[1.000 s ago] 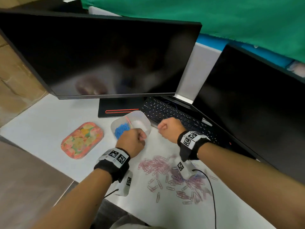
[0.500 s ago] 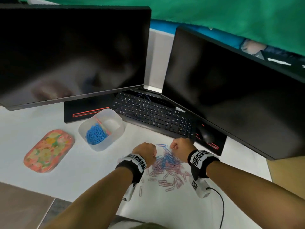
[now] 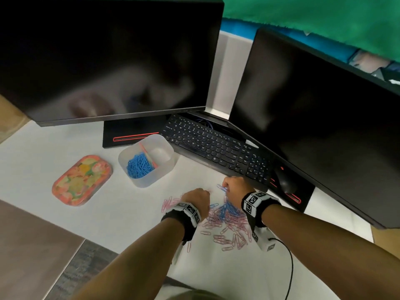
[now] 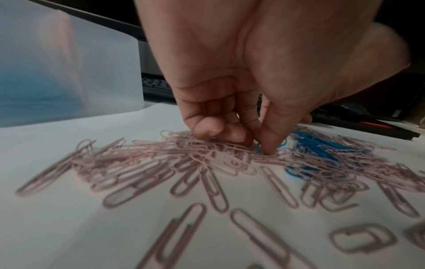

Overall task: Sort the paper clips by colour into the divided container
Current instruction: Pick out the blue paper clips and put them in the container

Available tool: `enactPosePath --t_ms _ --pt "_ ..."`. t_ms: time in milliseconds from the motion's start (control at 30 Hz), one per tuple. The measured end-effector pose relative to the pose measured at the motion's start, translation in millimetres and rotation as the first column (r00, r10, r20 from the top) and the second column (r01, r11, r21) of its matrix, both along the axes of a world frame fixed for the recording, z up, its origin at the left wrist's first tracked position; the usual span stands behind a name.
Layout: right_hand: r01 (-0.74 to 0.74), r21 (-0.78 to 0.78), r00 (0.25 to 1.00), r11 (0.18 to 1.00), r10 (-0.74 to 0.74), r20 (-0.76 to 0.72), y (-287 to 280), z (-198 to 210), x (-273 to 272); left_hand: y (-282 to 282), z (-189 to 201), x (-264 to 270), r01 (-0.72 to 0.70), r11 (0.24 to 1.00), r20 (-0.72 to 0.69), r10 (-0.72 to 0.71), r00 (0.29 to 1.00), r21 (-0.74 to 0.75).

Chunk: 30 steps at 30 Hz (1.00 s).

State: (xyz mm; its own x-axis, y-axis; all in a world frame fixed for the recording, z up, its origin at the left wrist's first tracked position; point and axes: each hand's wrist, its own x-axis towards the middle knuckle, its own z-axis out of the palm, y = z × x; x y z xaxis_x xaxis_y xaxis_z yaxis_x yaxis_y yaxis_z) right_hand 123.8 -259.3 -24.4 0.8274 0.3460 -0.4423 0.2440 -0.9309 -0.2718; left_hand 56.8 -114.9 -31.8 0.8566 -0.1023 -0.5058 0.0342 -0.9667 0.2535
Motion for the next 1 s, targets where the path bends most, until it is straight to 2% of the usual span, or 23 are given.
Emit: enactPosePath --t_ms 167,267,400,467,567,667,900,1000 --pt "0.038 0.031 0.999 0.999 -0.037 -0.039 -3 -1 -3 9 8 0 -0.164 0.977 -0.033 0.161 0.986 -0.133" --pt "0.077 0.096 0.996 0.992 -0.072 -0.057 -7 3 -5 18 11 4 -0.335 0.898 -0.057 0.333 0.941 -0.287" --pt "0.193 0.266 0.979 0.944 -0.168 -0.116 -5 9 -8 26 7 7 -0.429 0.793 -0.099 0.431 0.897 -0.433" --pt "0.282 0.365 0.952 0.887 -0.213 -0.218 1 11 -11 27 7 8 -0.490 0.681 -0.165 0.486 0.858 -0.544" --pt "0.426 0.440 0.887 0.791 -0.269 -0.375 11 17 -14 27 11 8 -0.606 0.422 -0.345 0.545 0.764 -0.674" --pt "0.476 0.467 0.856 0.745 -0.272 -0.439 20 23 -16 30 17 6 -0.637 0.267 -0.406 0.581 0.705 -0.724" --pt "0.469 0.542 0.860 0.697 -0.221 -0.460 40 35 -18 42 32 3 -0.606 0.122 -0.359 0.709 0.607 -0.786" --pt "0.451 0.568 0.866 0.688 -0.183 -0.466 49 42 -17 50 41 4 -0.584 0.100 -0.341 0.727 0.596 -0.806"
